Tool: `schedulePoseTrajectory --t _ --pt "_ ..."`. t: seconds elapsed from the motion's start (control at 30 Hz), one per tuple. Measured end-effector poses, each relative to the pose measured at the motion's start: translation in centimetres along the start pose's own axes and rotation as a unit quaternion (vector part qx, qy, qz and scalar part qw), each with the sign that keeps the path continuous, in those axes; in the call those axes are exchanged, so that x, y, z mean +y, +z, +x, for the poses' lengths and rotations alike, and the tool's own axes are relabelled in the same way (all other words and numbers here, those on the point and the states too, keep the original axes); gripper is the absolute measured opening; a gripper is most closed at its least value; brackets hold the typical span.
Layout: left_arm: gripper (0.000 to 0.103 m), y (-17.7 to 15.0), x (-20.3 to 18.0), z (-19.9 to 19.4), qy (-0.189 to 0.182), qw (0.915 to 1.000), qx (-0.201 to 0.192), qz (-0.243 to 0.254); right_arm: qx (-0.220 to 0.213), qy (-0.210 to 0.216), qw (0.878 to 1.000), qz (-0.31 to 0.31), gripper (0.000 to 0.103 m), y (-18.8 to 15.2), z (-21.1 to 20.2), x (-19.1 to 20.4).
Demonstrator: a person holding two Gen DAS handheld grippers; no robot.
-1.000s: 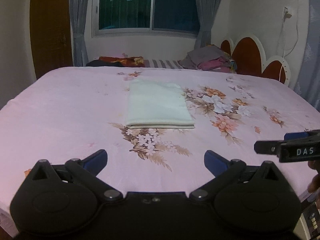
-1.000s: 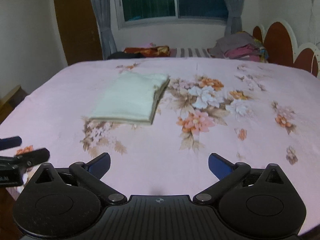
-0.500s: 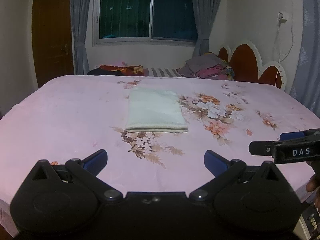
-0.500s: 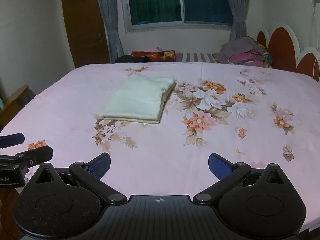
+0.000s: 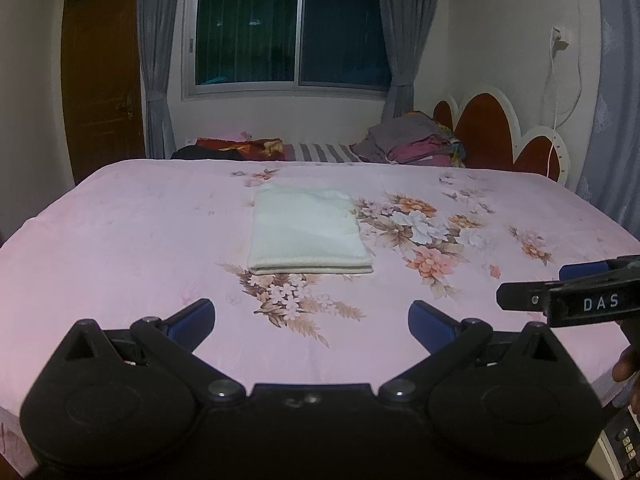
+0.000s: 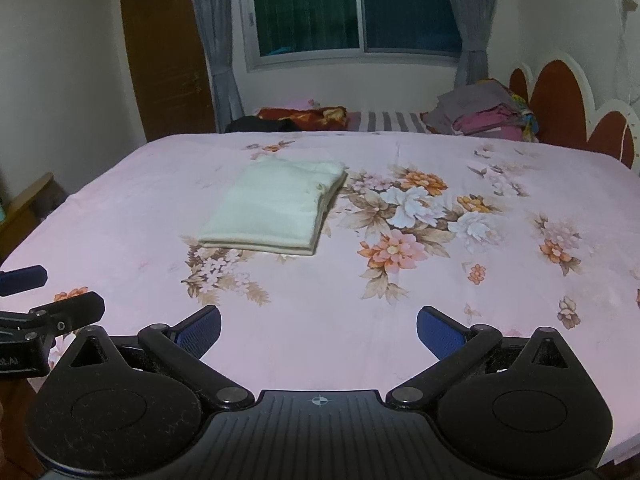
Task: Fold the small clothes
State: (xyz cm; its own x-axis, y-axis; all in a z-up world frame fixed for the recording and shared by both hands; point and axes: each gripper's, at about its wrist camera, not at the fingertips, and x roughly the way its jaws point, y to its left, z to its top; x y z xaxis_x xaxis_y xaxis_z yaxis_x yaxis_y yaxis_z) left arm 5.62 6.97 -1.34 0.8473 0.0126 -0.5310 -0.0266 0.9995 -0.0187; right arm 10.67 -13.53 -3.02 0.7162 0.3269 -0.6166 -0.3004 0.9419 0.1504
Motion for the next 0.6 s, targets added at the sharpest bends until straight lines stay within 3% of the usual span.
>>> schedulePoseTrajectory --t 0.6 --pt "0.103 0.16 -0.01 -0.05 -0.001 1.0000 -0.005 0.003 -0.002 0.002 1.000 -0.007 0.103 0.28 0.07 -0.28"
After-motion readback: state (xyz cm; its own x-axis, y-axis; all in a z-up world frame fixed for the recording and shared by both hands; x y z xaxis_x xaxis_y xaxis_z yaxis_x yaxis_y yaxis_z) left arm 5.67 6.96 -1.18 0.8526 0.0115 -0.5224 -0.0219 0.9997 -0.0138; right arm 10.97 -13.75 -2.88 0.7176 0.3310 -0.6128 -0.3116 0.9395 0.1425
